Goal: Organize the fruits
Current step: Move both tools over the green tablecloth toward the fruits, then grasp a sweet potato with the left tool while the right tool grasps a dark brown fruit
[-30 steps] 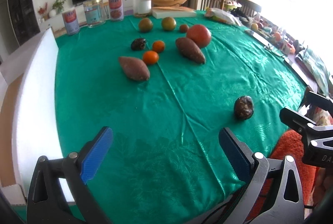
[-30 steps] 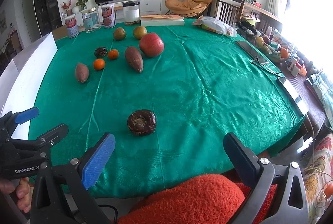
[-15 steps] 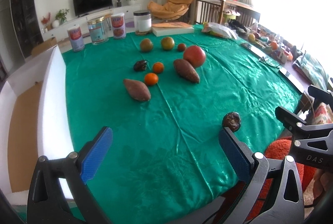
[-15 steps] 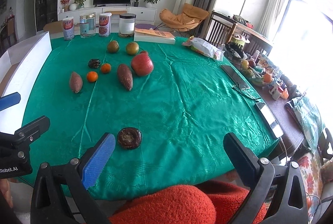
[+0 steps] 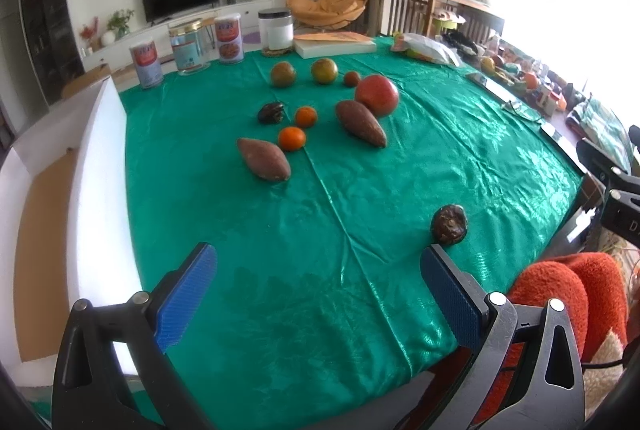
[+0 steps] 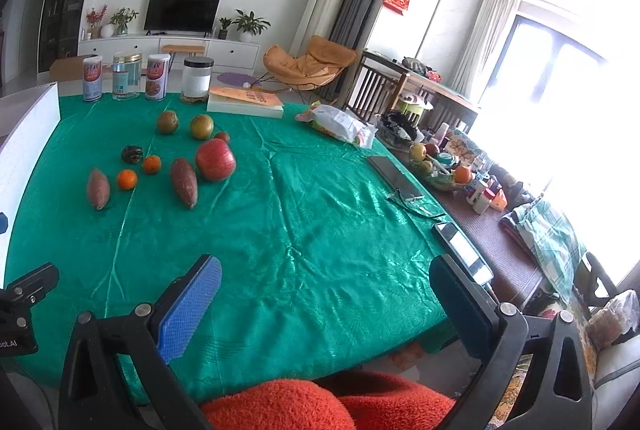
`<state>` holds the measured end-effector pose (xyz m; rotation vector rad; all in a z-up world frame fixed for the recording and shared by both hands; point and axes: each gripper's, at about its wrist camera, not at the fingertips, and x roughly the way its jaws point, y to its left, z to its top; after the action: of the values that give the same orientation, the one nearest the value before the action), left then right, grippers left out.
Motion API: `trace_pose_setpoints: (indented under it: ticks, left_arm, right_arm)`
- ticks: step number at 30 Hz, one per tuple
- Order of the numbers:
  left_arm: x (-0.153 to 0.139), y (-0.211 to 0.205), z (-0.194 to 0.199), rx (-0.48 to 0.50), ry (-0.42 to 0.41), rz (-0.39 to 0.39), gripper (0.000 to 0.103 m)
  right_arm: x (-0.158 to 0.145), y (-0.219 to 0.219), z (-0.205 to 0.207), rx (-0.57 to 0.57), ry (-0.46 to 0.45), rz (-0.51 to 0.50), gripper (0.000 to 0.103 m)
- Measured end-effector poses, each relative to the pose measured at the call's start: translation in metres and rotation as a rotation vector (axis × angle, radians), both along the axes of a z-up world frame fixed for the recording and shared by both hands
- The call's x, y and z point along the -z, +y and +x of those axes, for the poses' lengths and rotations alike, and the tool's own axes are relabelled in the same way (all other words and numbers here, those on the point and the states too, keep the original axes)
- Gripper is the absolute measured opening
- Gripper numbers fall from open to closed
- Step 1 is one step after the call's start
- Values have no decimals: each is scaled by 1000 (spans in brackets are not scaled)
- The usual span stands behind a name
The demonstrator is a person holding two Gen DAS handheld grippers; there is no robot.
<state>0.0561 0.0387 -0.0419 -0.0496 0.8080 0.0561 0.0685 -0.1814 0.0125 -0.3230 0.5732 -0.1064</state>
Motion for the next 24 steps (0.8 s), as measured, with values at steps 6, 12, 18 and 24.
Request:
trace_pose_setpoints:
  ticks: [6,12,18,24]
  left_arm:
    - [-2,2,2,-11,0,-1,102]
    - [-4,3,4,-4,0,7,102]
    - [-4,33,31,24,90,-221,102]
    - [15,68,95,-21,218,-394,102]
  right_arm:
    - [-19,-22,8,59,-36,-3,103]
    - [-24,-24,7,69,-51,-15,103]
    - [-6,-32,18,-51,117,218,103]
    - [55,-22,23,-109,287,359,103]
